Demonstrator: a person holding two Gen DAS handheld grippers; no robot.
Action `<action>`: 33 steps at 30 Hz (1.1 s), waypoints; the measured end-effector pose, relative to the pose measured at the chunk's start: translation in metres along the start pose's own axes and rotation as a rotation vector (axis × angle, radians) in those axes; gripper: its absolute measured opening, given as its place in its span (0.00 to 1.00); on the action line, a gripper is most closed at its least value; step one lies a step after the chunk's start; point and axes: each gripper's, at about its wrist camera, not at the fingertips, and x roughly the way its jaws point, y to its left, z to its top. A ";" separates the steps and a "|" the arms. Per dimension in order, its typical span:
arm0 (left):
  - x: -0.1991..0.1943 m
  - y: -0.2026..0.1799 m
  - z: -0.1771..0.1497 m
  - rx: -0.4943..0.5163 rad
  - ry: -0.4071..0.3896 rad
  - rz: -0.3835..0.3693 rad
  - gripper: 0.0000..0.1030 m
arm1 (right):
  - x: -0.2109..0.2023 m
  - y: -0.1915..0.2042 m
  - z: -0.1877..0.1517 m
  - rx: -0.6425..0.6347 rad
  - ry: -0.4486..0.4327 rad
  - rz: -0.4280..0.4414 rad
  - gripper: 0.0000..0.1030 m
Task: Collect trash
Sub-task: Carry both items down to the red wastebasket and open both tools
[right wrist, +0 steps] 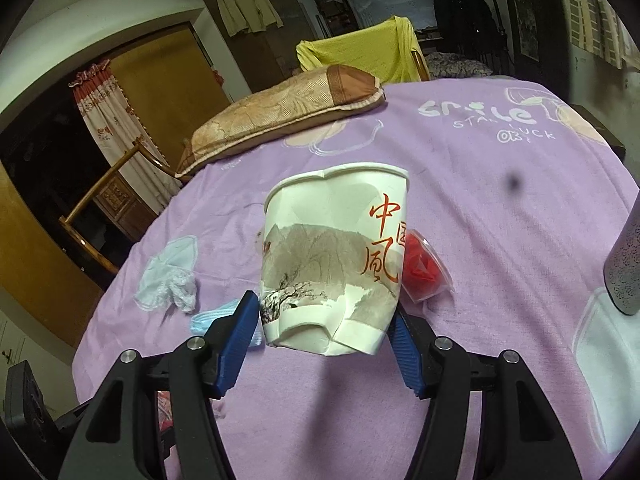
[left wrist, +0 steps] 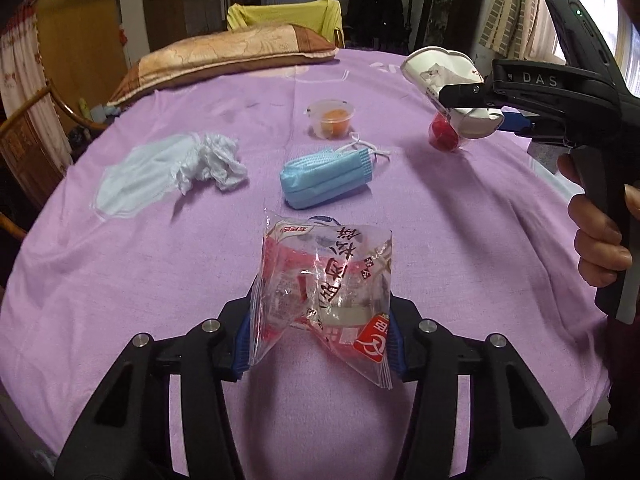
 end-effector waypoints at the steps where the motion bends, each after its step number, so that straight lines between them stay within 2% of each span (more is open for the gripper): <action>1: -0.005 -0.002 0.000 0.006 -0.009 0.014 0.50 | -0.003 0.001 -0.001 -0.001 -0.005 0.005 0.61; 7: -0.029 -0.005 -0.002 0.003 -0.052 0.050 0.50 | -0.024 0.009 -0.012 -0.009 -0.049 0.036 0.61; 12: -0.047 -0.005 -0.011 0.010 -0.077 0.078 0.50 | -0.039 0.014 -0.035 0.009 -0.076 0.062 0.61; 20: -0.075 0.009 -0.025 -0.029 -0.121 0.101 0.50 | -0.055 0.030 -0.057 0.006 -0.081 0.086 0.61; 33: -0.122 0.051 -0.059 -0.112 -0.195 0.134 0.50 | -0.079 0.095 -0.079 -0.100 -0.101 0.133 0.61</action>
